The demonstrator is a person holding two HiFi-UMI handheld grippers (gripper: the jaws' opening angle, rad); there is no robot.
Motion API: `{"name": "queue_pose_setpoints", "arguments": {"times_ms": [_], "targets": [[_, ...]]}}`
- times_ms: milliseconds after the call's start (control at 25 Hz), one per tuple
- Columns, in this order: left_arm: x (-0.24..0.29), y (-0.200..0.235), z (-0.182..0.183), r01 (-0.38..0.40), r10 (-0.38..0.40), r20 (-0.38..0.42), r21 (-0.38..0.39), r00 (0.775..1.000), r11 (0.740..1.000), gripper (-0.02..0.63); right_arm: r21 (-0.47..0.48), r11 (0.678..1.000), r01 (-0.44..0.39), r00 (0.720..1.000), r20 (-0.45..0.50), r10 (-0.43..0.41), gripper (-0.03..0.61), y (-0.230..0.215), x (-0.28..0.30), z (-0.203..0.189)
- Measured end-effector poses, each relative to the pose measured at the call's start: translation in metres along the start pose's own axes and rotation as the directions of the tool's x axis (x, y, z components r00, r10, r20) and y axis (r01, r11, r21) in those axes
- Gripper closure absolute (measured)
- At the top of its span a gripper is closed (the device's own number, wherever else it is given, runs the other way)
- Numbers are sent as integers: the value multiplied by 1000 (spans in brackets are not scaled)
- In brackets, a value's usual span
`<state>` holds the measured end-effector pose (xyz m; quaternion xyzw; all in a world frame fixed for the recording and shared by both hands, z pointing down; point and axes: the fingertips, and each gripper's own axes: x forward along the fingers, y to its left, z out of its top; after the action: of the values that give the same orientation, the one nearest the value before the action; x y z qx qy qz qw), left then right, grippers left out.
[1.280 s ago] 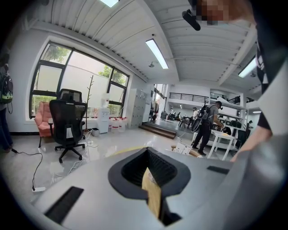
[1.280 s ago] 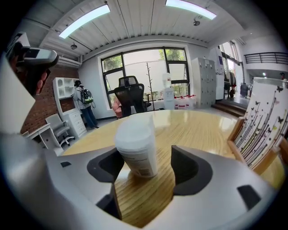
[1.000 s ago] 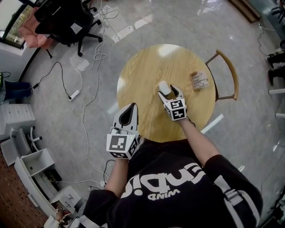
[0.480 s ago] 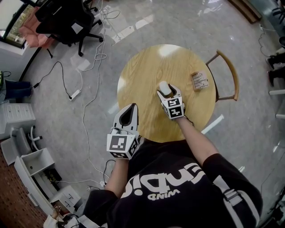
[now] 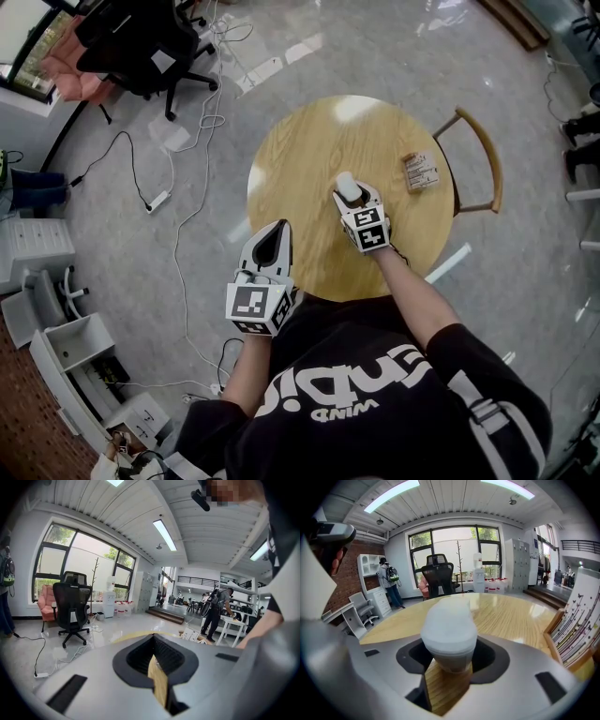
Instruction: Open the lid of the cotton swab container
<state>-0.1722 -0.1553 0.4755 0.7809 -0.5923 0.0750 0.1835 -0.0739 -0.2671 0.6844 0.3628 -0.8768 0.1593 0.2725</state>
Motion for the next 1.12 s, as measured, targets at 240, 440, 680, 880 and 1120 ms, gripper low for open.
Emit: {"name": "queue_pose_setpoints", "arguments": {"times_ms": [240, 440, 680, 880, 1120], "targets": [[2, 0, 3, 8, -8, 3, 1, 1000, 1000, 604, -22, 999, -24, 1000, -6, 24, 379, 1, -5, 1], [3, -5, 1, 23, -23, 3, 0, 1000, 1000, 604, -35, 998, -45, 999, -28, 44, 379, -1, -14, 0], [5, -8, -1, 45, -45, -3, -14, 999, 999, 605, -107, 987, -121, 993, -17, 120, 379, 2, -32, 16], [5, -10, 0, 75, -74, 5, -24, 997, 997, 605, -226, 950, -214, 977, -49, 209, 380, 12, -53, 31], [6, -18, 2, 116, -116, 8, -14, 993, 993, 604, -336, 897, -289, 957, -80, 278, 380, 21, -83, 45]]}}
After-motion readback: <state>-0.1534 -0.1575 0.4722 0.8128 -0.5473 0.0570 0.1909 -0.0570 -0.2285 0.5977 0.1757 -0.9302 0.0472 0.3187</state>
